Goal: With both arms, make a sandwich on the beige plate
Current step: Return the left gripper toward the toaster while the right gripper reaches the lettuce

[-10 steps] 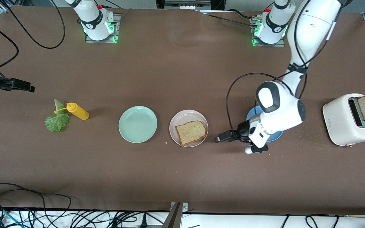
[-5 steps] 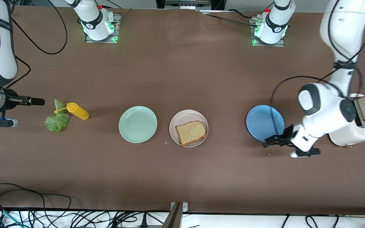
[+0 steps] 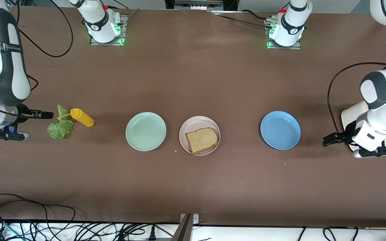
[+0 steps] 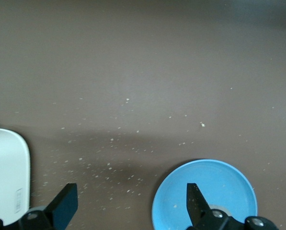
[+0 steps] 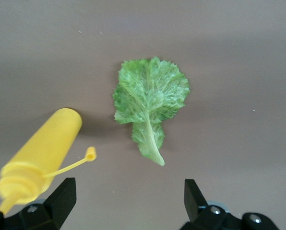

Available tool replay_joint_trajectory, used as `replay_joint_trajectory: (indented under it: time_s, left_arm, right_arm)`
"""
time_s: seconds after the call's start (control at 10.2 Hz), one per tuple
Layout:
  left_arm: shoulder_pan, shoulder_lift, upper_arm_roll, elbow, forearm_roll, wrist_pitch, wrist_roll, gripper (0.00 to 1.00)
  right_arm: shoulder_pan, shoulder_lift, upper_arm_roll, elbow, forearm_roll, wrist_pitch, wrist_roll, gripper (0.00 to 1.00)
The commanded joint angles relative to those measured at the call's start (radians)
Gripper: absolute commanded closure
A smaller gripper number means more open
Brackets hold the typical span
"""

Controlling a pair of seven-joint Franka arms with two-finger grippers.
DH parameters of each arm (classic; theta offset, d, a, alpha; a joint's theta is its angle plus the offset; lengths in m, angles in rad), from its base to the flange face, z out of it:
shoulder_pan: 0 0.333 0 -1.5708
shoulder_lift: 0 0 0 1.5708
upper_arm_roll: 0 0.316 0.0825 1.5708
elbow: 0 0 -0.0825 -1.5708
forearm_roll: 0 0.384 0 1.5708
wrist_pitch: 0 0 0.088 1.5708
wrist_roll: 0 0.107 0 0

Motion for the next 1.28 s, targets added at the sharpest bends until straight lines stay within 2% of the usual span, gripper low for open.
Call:
replay_joint_trajectory:
  time_s: [0.0, 0.3, 0.49, 0.79, 0.98, 1.18]
  left_arm:
    - [-0.018, -0.125, 0.007, -0.091, 0.057, -0.005, -0.015, 0.0]
    - [-0.044, -0.223, 0.026, -0.224, 0.057, -0.006, -0.023, 0.0]
    - [-0.06, -0.266, 0.041, -0.241, 0.056, -0.006, -0.032, 0.0]
    - [-0.06, -0.3, 0.04, -0.215, 0.059, -0.021, -0.027, 0.0]
    - [-0.063, -0.29, 0.03, -0.087, 0.082, -0.261, -0.027, 0.0]
    - [-0.061, -0.282, 0.029, -0.019, 0.067, -0.415, -0.03, 0.0]
  right_arm:
    - [-0.017, -0.022, 0.005, -0.108, -0.014, 0.092, -0.002, 0.0]
    - [-0.046, 0.022, 0.005, -0.151, -0.016, 0.159, -0.022, 0.0]
    - [-0.066, 0.057, 0.005, -0.151, -0.016, 0.192, -0.06, 0.0]
    - [-0.09, 0.113, 0.005, -0.149, -0.013, 0.225, -0.12, 0.0]
    - [-0.09, 0.134, 0.006, -0.151, -0.008, 0.222, -0.12, 0.0]
    - [-0.092, 0.153, 0.006, -0.151, -0.003, 0.219, -0.122, 0.0]
